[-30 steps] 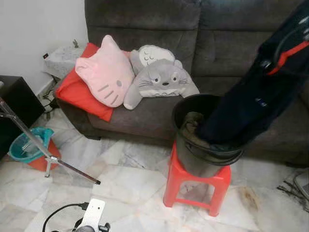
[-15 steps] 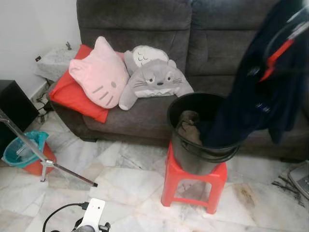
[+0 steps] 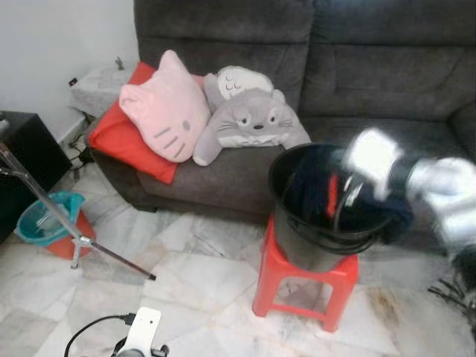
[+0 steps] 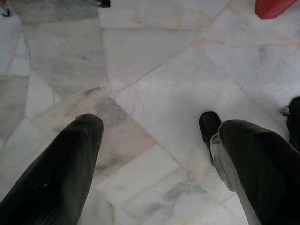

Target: Hang hanger

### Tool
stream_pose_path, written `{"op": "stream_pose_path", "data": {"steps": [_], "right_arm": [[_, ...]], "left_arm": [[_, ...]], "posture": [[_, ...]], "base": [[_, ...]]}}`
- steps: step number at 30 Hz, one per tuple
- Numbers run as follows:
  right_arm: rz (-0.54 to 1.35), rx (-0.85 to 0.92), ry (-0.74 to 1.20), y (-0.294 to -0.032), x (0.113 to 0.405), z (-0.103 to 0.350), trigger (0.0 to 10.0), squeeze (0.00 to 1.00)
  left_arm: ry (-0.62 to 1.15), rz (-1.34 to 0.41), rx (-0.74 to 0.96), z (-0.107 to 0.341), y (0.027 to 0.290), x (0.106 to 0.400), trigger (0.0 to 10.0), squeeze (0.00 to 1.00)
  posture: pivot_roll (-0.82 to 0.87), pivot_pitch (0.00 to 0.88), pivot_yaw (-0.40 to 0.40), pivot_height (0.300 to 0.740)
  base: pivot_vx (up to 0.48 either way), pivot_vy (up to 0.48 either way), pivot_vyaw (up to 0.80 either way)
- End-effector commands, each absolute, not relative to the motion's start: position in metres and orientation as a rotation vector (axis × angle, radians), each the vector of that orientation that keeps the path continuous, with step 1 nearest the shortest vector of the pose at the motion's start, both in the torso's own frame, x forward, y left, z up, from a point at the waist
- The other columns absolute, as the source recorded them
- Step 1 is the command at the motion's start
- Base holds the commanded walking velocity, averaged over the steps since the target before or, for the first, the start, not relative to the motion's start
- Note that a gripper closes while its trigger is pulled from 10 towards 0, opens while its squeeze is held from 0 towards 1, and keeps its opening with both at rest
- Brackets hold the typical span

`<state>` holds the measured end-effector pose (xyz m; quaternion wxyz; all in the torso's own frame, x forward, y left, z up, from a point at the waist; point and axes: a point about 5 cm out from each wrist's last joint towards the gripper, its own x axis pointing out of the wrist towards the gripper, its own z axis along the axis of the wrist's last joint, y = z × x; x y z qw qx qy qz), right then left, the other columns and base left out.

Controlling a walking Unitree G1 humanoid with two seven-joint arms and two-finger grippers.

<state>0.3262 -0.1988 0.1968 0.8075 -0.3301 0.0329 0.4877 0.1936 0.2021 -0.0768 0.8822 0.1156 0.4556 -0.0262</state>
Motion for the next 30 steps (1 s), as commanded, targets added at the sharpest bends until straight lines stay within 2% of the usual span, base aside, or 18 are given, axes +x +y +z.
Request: {"op": "stream_pose_path", "data": {"steps": [1, 14, 20, 24, 25, 26, 27, 28, 30], "right_arm": [[1.102, -0.714, 0.027, -0.191, 0.321, 0.210, 0.0, 0.00], [1.245, -0.666, -0.002, -0.171, 0.298, 0.222, 0.0, 0.00], [1.281, -0.670, 0.060, -0.170, 0.293, 0.208, 0.0, 0.00], [1.225, -0.680, 0.077, -0.172, 0.297, 0.201, 0.0, 0.00], [1.185, -0.698, 0.104, -0.176, 0.301, 0.196, 4.2, 0.00], [1.141, -0.713, 0.142, -0.181, 0.305, 0.187, 4.7, 0.00], [1.135, -0.710, 0.151, -0.182, 0.306, 0.184, 4.7, 0.00], [1.119, -0.697, 0.166, -0.182, 0.306, 0.179, 10.0, 0.00], [1.099, -0.683, 0.192, -0.183, 0.307, 0.170, 10.0, 0.00]], "left_arm": [[0.970, -0.034, 0.245, -0.079, 0.208, 0.187, 10.0, 0.00], [0.981, -0.034, 0.251, -0.081, 0.211, 0.183, 10.0, 0.00], [0.977, -0.036, 0.252, -0.080, 0.211, 0.184, 10.0, 0.00], [0.978, -0.038, 0.254, -0.080, 0.211, 0.184, 10.0, 0.00], [0.979, -0.039, 0.255, -0.080, 0.211, 0.184, 10.0, 0.00], [0.981, -0.041, 0.255, -0.080, 0.211, 0.184, 10.0, 0.00], [0.982, -0.042, 0.255, -0.080, 0.211, 0.184, 10.0, 0.00], [0.983, -0.043, 0.255, -0.081, 0.210, 0.183, 10.0, 0.00], [0.985, -0.044, 0.254, -0.081, 0.209, 0.183, 10.0, 0.00]], "posture": [[-0.07, 0.000, 0.069, 0.740], [-0.06, 0.000, 0.067, 0.740], [-0.05, 0.000, 0.069, 0.740], [-0.06, 0.000, 0.071, 0.740], [-0.06, 0.000, 0.071, 0.740], [-0.06, 0.000, 0.071, 0.740], [-0.06, 0.000, 0.071, 0.740], [-0.06, 0.000, 0.070, 0.740], [-0.05, 0.000, 0.070, 0.740]], "base": [[0.000, 0.000, 0.00], [0.000, 0.000, 0.00], [0.000, 0.000, 0.00], [0.000, 0.000, 0.00], [0.000, 0.000, 0.00], [0.000, 0.000, 0.00], [0.000, 0.000, 0.00], [0.000, 0.000, 0.00], [0.000, 0.000, 0.00]]}}
